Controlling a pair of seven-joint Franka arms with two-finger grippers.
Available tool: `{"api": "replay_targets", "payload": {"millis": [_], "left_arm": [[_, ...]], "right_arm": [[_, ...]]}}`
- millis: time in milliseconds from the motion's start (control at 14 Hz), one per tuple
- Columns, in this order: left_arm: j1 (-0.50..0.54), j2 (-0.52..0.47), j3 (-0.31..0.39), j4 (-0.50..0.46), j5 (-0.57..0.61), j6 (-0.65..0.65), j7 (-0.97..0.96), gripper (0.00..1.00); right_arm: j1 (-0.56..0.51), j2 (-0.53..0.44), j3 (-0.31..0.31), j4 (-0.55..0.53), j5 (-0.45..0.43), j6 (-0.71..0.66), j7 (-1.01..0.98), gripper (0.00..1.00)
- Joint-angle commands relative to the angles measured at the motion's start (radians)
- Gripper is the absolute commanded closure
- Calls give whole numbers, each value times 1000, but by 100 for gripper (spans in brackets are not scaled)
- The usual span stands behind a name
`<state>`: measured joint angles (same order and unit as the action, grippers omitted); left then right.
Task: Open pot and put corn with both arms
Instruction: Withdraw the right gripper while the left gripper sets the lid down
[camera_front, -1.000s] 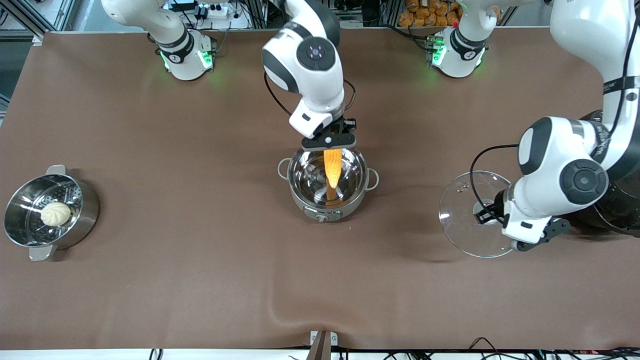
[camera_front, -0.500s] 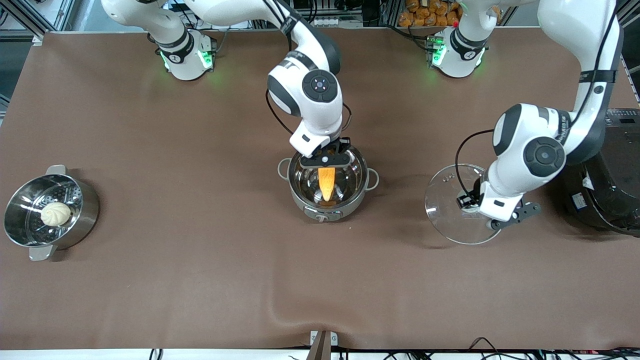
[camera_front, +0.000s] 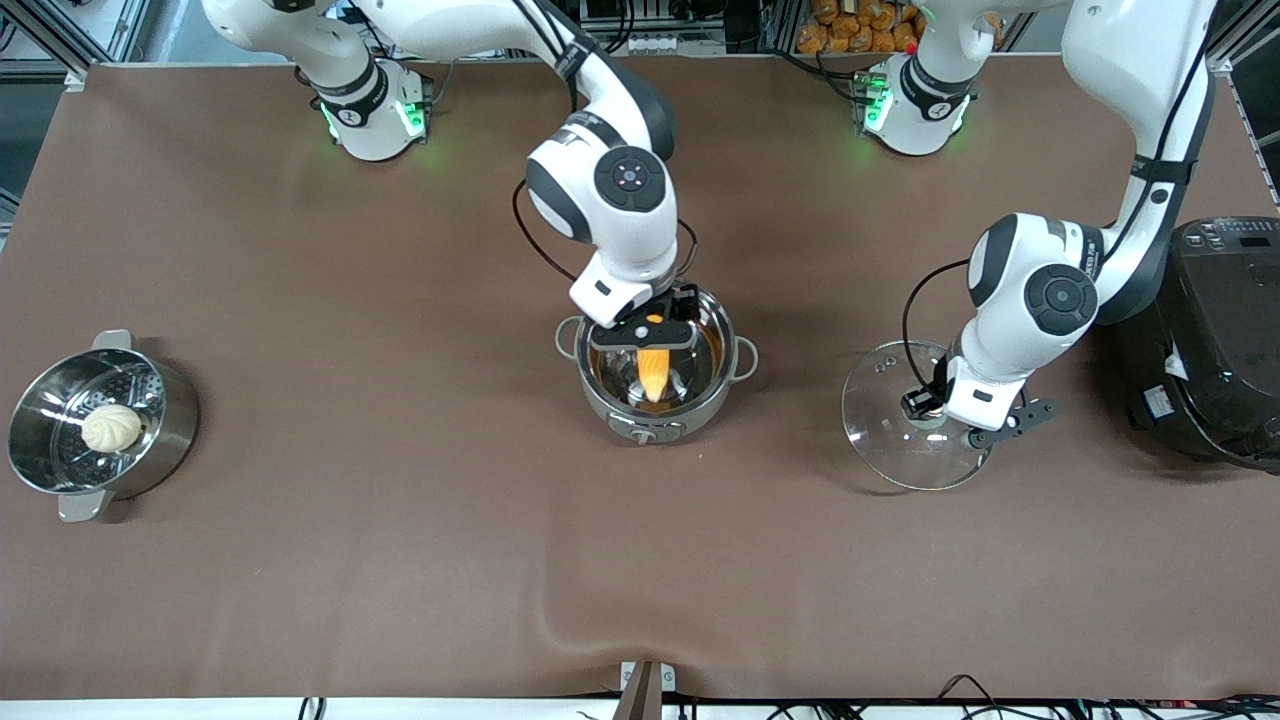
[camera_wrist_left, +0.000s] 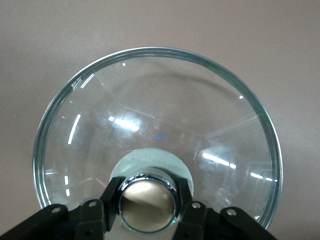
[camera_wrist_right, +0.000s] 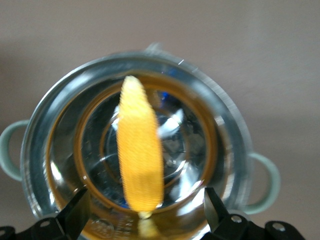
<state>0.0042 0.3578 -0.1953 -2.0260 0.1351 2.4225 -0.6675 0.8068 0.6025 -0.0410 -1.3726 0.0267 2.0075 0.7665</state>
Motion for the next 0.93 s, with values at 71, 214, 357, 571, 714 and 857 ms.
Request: {"api": "replay_targets", "payload": {"millis": [71,214,357,571,714,857], "left_arm": [[7,39,-4,-8,-14,98,11,100],[3,75,-3,-5,-12,118,12,100],[2,104,0,0,-6,130,17,100],[4,84,0,0,3,122,11,0],[5,50,0,-3,3,107,9,0],[5,-3,0,-2,3,38,31,0]], "right_arm": [[-202,-142,20,-10,22,-195,-258,0],[-303,-202,15,-29,41,-243,-416,0],[-415,-234,18,-45,36,-240,-466,0],[-536,-306,15,-100,38,-234,-570,0],[-638,-342,18,-97,41,-300,-634,0],[-659,-360,13,-39,35,-393,-687,0]]}}
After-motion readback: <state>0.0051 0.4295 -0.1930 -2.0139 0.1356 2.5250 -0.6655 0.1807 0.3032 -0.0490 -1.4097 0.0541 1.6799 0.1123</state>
